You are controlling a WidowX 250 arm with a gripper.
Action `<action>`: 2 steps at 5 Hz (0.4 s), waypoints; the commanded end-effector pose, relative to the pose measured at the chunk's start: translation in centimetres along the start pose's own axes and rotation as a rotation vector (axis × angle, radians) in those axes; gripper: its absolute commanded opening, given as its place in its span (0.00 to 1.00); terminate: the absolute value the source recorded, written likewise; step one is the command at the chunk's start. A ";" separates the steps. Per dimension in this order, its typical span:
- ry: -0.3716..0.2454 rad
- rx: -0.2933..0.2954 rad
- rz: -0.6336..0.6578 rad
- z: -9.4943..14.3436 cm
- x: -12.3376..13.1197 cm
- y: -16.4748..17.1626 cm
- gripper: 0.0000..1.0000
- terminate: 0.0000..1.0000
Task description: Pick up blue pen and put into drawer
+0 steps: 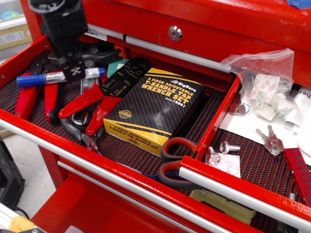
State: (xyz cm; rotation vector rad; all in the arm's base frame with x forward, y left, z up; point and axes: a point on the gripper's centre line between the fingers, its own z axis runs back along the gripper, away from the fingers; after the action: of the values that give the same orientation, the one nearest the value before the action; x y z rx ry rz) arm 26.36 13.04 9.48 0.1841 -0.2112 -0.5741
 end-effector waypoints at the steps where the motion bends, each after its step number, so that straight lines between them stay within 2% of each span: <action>1: -0.071 0.039 -0.076 -1.4 0.8 3.1 1.00 0.00; 2: -0.076 0.027 -0.079 -2.4 0.1 3.9 1.00 0.00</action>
State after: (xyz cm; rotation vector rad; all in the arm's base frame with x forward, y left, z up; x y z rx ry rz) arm 28.30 16.37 6.44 0.1452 -0.2612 -0.6395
